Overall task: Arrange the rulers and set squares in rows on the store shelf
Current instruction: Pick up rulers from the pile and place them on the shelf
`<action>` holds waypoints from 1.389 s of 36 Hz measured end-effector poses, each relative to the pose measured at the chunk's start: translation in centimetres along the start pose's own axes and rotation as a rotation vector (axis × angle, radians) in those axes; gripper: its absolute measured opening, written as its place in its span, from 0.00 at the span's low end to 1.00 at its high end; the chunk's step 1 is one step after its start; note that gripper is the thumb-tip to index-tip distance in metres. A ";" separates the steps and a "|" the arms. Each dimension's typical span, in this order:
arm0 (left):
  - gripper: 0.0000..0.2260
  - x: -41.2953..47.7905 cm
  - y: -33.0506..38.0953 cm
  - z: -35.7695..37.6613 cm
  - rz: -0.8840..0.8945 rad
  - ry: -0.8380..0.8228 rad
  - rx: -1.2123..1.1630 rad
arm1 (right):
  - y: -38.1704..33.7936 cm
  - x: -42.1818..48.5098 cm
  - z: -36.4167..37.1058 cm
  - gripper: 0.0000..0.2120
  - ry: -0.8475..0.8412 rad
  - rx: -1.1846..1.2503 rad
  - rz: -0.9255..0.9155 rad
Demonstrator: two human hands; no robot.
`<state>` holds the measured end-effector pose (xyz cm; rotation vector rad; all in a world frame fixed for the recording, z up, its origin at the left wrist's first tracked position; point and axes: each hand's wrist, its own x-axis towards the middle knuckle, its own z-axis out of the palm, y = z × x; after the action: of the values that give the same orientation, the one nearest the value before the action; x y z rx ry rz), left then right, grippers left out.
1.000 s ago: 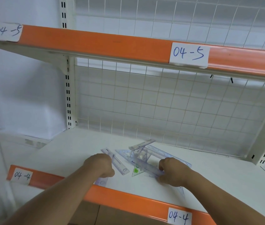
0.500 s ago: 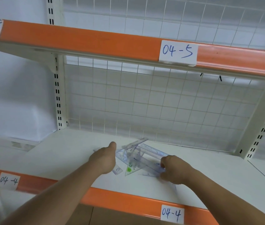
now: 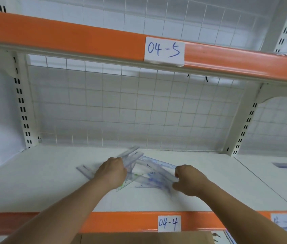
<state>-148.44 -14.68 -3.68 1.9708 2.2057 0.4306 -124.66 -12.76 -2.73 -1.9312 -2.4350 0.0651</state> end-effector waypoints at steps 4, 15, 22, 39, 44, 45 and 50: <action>0.13 0.3 1.8 0.9 0.067 -0.010 -0.008 | 1.9 -0.7 -0.1 0.15 0.015 -0.016 0.063; 0.10 1.1 9.5 3.3 0.149 -0.087 0.062 | 10.8 -4.2 -0.6 0.15 0.038 -0.040 0.208; 0.11 0.0 17.3 5.6 0.214 -0.101 0.064 | 18.8 -7.7 -0.7 0.16 0.034 -0.026 0.278; 0.13 -5.9 42.2 12.9 0.299 -0.144 0.029 | 42.7 -18.5 -3.4 0.07 0.024 -0.035 0.350; 0.11 -6.3 48.0 14.4 0.361 -0.166 0.046 | 48.5 -20.5 -3.7 0.08 0.021 -0.023 0.421; 0.11 -6.2 49.0 14.6 0.374 -0.166 0.052 | 49.6 -20.7 -3.6 0.11 0.020 -0.025 0.432; 0.10 -4.9 54.2 16.1 0.425 -0.165 0.066 | 54.7 -21.9 -3.8 0.19 0.029 -0.049 0.446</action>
<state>-91.71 -12.59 -2.38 2.4171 1.7205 0.2338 -66.28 -21.63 -1.83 -2.4367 -1.9593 -0.0121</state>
